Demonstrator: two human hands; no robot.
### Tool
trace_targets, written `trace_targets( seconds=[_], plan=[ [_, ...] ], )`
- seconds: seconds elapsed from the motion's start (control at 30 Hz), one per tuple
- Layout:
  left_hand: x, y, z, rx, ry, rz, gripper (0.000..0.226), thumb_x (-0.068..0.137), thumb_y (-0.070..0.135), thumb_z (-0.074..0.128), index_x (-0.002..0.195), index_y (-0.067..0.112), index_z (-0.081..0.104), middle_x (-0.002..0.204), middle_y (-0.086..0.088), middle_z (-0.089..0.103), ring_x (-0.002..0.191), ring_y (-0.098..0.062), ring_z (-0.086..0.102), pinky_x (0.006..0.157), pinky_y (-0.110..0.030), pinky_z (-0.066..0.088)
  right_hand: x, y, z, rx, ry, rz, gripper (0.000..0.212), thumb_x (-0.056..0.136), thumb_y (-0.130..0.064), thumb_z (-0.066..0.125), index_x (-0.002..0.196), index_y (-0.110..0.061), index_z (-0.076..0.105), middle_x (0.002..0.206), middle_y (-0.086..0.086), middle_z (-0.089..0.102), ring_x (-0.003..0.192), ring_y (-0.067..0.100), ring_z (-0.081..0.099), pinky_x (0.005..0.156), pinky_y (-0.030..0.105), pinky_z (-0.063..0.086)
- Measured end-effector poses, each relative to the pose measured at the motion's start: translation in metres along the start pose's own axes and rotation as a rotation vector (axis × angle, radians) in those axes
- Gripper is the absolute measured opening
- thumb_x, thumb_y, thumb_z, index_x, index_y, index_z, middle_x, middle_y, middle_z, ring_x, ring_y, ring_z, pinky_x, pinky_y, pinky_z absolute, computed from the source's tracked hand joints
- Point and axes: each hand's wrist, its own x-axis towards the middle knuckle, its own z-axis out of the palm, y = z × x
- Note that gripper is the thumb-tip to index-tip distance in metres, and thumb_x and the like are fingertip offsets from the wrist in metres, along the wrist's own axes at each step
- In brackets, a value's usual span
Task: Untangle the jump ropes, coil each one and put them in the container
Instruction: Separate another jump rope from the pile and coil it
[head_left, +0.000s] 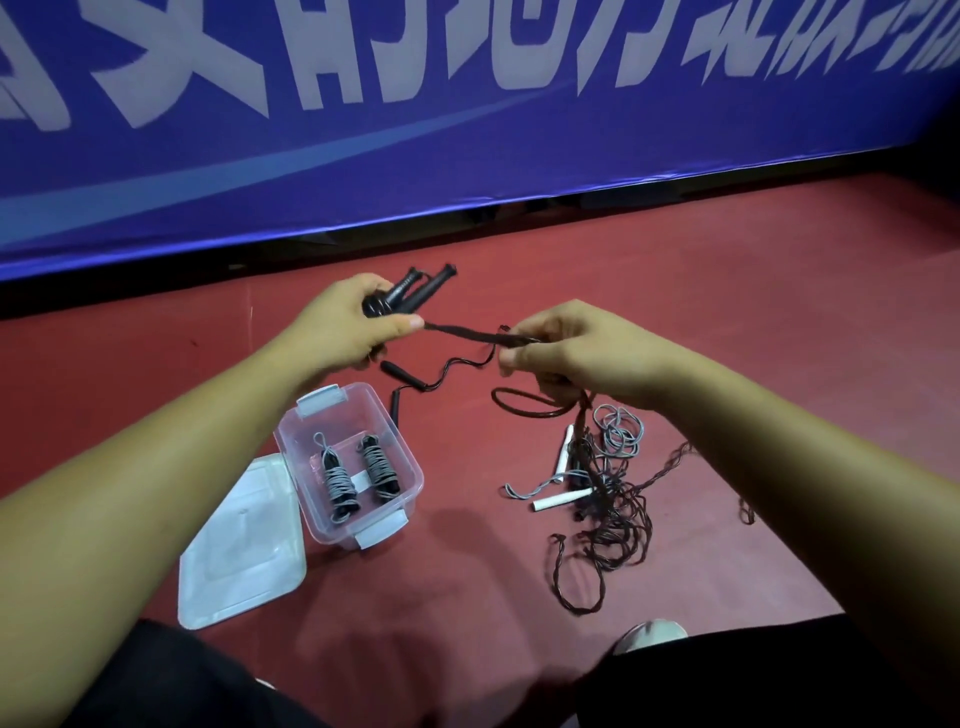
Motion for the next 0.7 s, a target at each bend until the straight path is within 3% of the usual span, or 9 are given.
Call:
trace_targets(
  seconds=[0.13, 0.23, 0.3, 0.4, 0.5, 0.7],
  plan=[
    [-0.006, -0.005, 0.001, 0.172, -0.144, 0.008, 0.034, 0.077, 0.018, 0.083, 0.098, 0.011, 0.057, 0.066, -0.011, 0.058, 0.054, -0.022, 0.055, 0.052, -0.031, 0.044, -0.006, -0.001, -0.007, -0.113, 0.067, -0.015, 0.019, 0.098, -0.021, 0.061, 0.084, -0.012, 0.07, 0.053, 0.002, 0.035, 0.048, 0.017, 0.028, 0.047, 0.025, 0.024],
    [-0.007, -0.005, 0.008, 0.416, -0.102, 0.091, 0.03, 0.074, 0.019, 0.082, 0.085, 0.02, 0.054, 0.063, -0.002, 0.06, 0.048, -0.019, 0.055, 0.051, -0.029, 0.045, -0.007, -0.005, -0.005, -0.207, 0.046, -0.041, 0.018, 0.097, -0.027, 0.063, 0.086, -0.017, 0.074, 0.057, 0.01, 0.037, 0.052, 0.021, 0.033, 0.049, 0.031, 0.033],
    [-0.008, -0.003, 0.011, 0.486, -0.098, 0.114, 0.032, 0.072, 0.024, 0.082, 0.078, 0.021, 0.051, 0.063, 0.001, 0.059, 0.05, -0.02, 0.053, 0.053, -0.029, 0.043, -0.007, -0.008, -0.004, -0.226, 0.053, -0.069, 0.018, 0.096, -0.025, 0.064, 0.084, -0.016, 0.075, 0.057, 0.009, 0.037, 0.053, 0.021, 0.033, 0.051, 0.033, 0.031],
    [-0.011, -0.001, 0.013, 0.568, -0.081, 0.152, 0.051, 0.064, 0.049, 0.087, 0.072, 0.019, 0.047, 0.061, 0.003, 0.052, 0.057, -0.017, 0.046, 0.055, -0.031, 0.035, -0.007, -0.011, -0.004, -0.246, 0.074, -0.09, 0.018, 0.095, -0.023, 0.065, 0.084, -0.015, 0.075, 0.057, 0.007, 0.036, 0.053, 0.02, 0.031, 0.052, 0.03, 0.024],
    [-0.015, 0.003, 0.019, 0.673, -0.086, 0.184, 0.065, 0.058, 0.071, 0.079, 0.07, 0.017, 0.045, 0.058, 0.003, 0.049, 0.056, -0.016, 0.044, 0.055, -0.032, 0.031, -0.007, -0.01, -0.005, -0.234, 0.075, -0.079, 0.016, 0.095, -0.019, 0.065, 0.086, -0.01, 0.075, 0.053, 0.004, 0.036, 0.049, 0.018, 0.029, 0.046, 0.025, 0.023],
    [-0.021, 0.003, 0.04, 0.85, -0.201, 0.274, 0.035, 0.063, 0.063, 0.06, 0.072, 0.032, 0.046, 0.061, 0.004, 0.057, 0.063, -0.022, 0.059, 0.057, -0.034, 0.051, -0.007, -0.013, -0.007, -0.299, 0.101, -0.12, 0.015, 0.093, -0.019, 0.066, 0.084, -0.011, 0.076, 0.053, -0.001, 0.038, 0.05, 0.014, 0.03, 0.048, 0.028, 0.023]
  ],
)
